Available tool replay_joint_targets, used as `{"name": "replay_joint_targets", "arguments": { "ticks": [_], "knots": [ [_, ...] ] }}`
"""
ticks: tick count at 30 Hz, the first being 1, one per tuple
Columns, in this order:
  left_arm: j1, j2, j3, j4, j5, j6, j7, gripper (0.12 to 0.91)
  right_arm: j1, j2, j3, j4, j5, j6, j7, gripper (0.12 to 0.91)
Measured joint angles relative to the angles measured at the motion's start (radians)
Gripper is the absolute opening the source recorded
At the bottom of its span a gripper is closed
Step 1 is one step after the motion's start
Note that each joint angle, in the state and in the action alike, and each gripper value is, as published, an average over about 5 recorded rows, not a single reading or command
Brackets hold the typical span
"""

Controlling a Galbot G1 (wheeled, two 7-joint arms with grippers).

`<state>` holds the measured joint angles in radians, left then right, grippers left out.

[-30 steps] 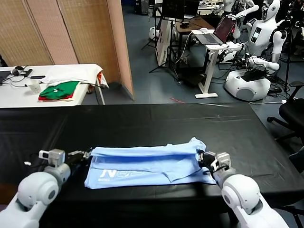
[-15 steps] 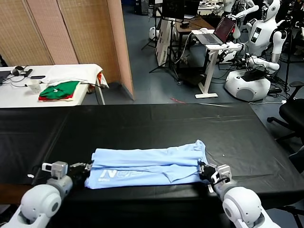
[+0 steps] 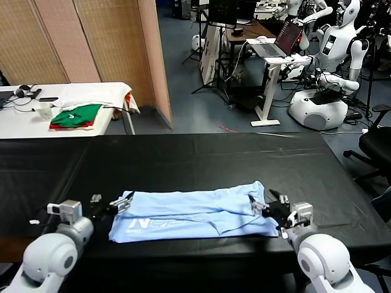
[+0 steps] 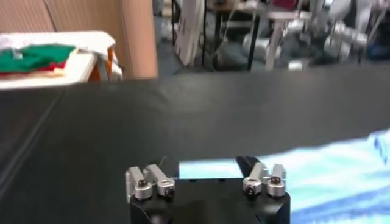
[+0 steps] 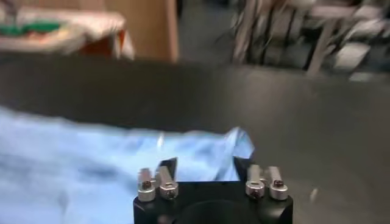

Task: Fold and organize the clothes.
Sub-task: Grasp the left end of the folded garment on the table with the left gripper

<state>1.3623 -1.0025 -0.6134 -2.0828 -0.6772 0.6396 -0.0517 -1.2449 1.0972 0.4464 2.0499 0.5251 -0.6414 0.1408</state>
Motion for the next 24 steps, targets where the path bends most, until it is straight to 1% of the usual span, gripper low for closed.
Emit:
{"name": "replay_joint_targets", "arguments": {
  "ticks": [5,9,15,18,19,20,21,22,24],
  "knots": [
    [-0.048,-0.022,0.03,0.059,-0.001,0.001,0.0,0.907,0.063,0.02,-0.036,-0.072,0.0,-0.01,0.012,0.907],
    [-0.067,-0.031,0.043,0.102,0.021,0.002,0.001,0.907,0.098,0.028,-0.051,-0.115,-0.002,-0.014,0.013,0.901],
    [-0.084,-0.039,0.052,0.159,0.052,-0.01,0.014,0.907,0.136,0.042,-0.064,-0.174,-0.017,-0.012,0.006,0.804],
    [-0.09,-0.042,0.055,0.18,0.052,-0.012,0.018,0.9,0.147,0.049,-0.07,-0.202,-0.028,-0.007,0.001,0.731],
    [-0.09,-0.042,0.056,0.184,0.052,-0.013,0.021,0.887,0.149,0.051,-0.072,-0.209,-0.032,-0.004,-0.002,0.683],
    [-0.091,-0.042,0.056,0.187,0.052,-0.013,0.024,0.858,0.152,0.052,-0.074,-0.215,-0.036,-0.001,-0.003,0.642],
    [-0.091,-0.042,0.057,0.19,0.052,-0.014,0.027,0.815,0.154,0.053,-0.076,-0.22,-0.039,0.002,-0.005,0.591],
    [-0.091,-0.042,0.057,0.193,0.052,-0.014,0.03,0.772,0.157,0.054,-0.077,-0.225,-0.043,0.005,-0.006,0.52],
    [-0.091,-0.043,0.058,0.198,0.052,-0.014,0.032,0.64,0.162,0.056,-0.079,-0.235,-0.047,0.015,-0.005,0.409]
  ]
}}
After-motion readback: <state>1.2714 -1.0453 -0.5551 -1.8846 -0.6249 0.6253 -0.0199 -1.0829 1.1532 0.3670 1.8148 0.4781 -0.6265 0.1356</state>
